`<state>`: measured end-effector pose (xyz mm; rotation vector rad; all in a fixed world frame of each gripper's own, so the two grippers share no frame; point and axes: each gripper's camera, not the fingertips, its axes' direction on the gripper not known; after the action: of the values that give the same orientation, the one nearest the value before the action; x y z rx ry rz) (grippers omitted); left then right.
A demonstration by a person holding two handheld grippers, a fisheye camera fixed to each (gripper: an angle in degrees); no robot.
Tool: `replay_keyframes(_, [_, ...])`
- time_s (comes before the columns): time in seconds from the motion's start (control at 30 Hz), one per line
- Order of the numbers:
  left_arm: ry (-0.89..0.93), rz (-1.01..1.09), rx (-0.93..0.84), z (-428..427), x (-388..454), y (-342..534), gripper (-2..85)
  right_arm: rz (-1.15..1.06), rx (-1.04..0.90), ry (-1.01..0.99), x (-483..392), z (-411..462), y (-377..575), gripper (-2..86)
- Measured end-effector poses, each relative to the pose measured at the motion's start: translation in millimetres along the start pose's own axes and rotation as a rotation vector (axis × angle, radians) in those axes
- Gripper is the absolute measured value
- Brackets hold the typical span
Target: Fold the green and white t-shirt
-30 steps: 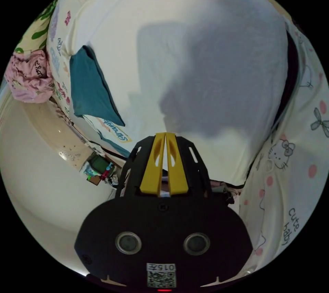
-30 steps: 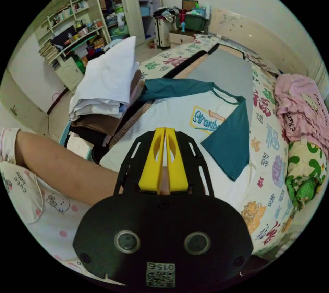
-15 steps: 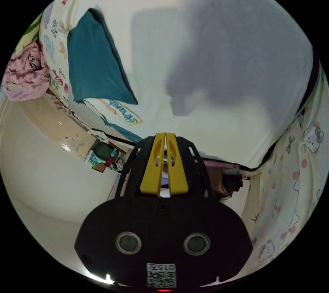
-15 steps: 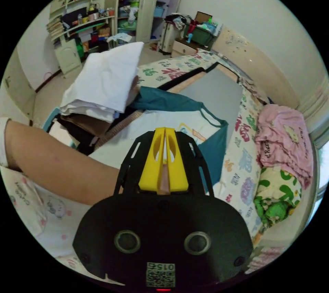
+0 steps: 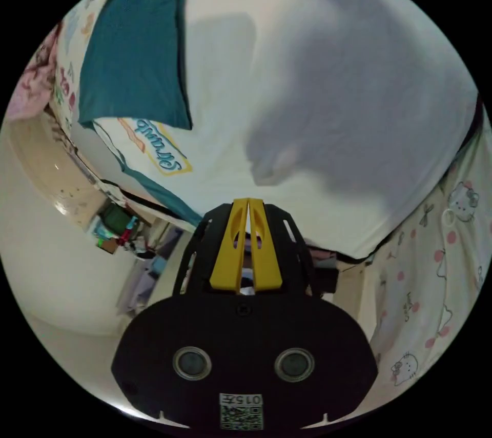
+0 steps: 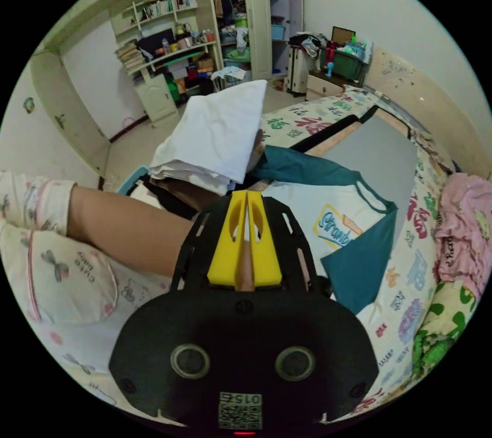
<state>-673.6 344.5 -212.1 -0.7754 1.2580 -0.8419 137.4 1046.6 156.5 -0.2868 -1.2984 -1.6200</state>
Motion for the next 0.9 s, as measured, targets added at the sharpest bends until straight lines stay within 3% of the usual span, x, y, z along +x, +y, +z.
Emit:
replay_keyframes(0.17, [0.362,-0.265,0.25,108,-2,64,-0.6,0.038,0.008,-0.07,54,-26,33,-0.6])
replay_keyframes(0.47, [0.537,-0.495,0.343,314,70,130,-0.6,0.327,-0.096,-0.017,175,-23,62,-0.6])
replay_keyframes(0.6, [0.641,-0.578,0.435,383,98,149,-0.6,0.445,-0.271,0.035,218,7,89,-0.6])
replay_keyframes(0.9, [0.75,-0.665,0.542,519,143,135,-0.8,0.312,-0.682,0.237,256,61,136,-1.0])
